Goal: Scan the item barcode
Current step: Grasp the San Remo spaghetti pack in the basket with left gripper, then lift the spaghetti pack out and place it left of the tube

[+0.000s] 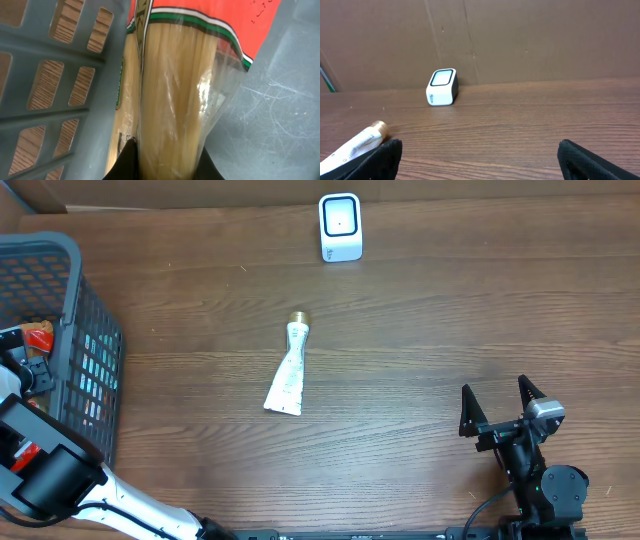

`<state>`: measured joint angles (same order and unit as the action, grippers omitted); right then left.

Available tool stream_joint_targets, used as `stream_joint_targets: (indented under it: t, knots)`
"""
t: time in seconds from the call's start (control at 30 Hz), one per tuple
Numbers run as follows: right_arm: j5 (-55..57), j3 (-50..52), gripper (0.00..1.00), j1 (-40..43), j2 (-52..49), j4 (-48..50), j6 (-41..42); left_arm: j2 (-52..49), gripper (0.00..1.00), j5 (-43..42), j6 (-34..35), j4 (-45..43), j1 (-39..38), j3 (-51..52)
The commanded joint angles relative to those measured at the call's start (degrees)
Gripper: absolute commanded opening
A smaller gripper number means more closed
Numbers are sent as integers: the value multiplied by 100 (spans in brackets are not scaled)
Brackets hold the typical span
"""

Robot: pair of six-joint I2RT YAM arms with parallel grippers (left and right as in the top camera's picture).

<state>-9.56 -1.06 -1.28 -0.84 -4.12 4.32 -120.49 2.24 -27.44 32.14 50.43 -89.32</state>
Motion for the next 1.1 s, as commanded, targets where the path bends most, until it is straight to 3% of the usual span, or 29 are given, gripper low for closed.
stream_joint_targets:
  t: [0.0,0.3,0.67,1.07]
  knots:
    - [55,61,100,-48,68,22,11,-83,4,-286,175,350,-39,122]
    - [55,61,100,-48,68,22,11,1506,4,-892,592,452,-59,-431]
    - [55,61,100,-48,68,22,11,2885,4,-942,1777,131,-61,-439]
    - [55,61,100,-48,68,22,11,4688,4,-1847,3241,-1453,-240,-472]
